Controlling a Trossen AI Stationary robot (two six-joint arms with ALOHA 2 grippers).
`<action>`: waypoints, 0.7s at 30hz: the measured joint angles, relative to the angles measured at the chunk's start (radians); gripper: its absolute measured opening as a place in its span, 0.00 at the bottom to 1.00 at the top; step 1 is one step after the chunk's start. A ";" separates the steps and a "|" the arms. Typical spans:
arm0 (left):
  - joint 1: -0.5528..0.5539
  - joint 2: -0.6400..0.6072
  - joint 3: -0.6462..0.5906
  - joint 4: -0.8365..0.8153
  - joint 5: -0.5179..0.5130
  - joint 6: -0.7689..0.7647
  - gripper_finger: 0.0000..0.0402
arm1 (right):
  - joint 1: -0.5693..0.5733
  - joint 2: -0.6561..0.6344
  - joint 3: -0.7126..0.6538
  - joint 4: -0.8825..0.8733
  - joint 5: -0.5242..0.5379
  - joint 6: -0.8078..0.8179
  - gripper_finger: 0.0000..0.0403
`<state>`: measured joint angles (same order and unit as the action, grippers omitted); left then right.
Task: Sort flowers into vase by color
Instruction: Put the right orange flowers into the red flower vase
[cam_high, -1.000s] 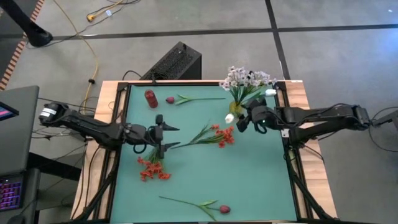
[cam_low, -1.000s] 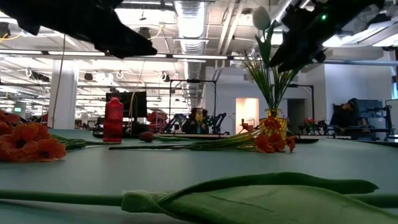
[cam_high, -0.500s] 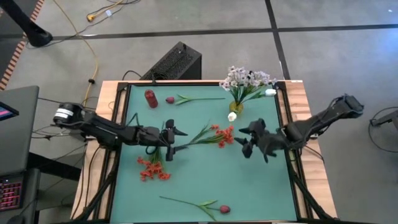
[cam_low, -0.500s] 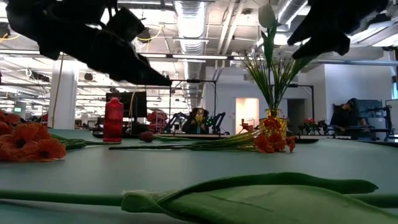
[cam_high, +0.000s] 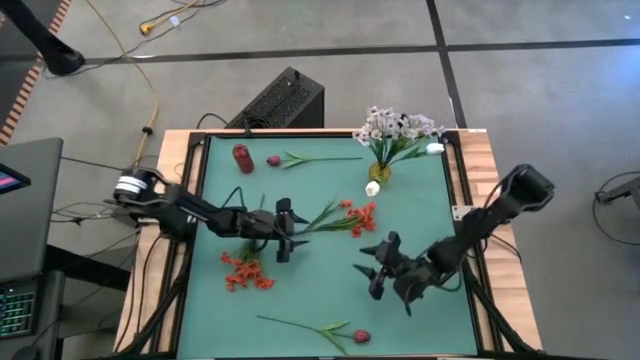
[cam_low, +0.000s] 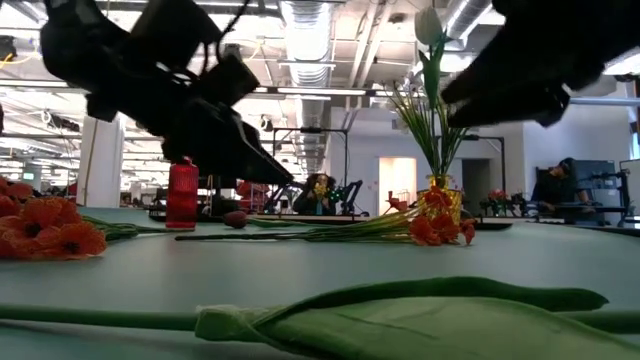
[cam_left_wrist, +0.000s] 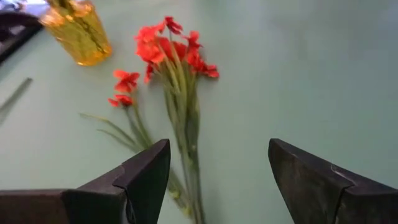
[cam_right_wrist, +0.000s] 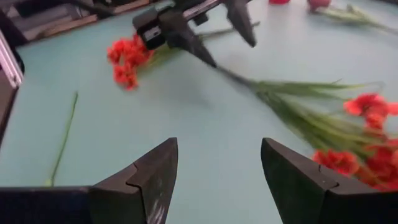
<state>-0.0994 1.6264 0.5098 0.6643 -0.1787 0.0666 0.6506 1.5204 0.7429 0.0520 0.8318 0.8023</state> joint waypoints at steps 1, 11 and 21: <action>0.004 0.024 0.014 0.000 0.003 0.000 0.65 | 0.001 0.013 -0.001 0.001 0.000 0.009 0.63; 0.028 0.186 0.089 -0.008 -0.129 -0.045 0.65 | 0.011 0.056 -0.001 0.063 0.005 0.017 0.63; 0.081 0.191 0.101 -0.118 -0.044 -0.125 0.53 | 0.010 0.048 -0.001 0.075 -0.001 0.020 0.63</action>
<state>-0.0183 1.8175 0.6109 0.5461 -0.2229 -0.0584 0.6609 1.5684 0.7422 0.1268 0.8304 0.8219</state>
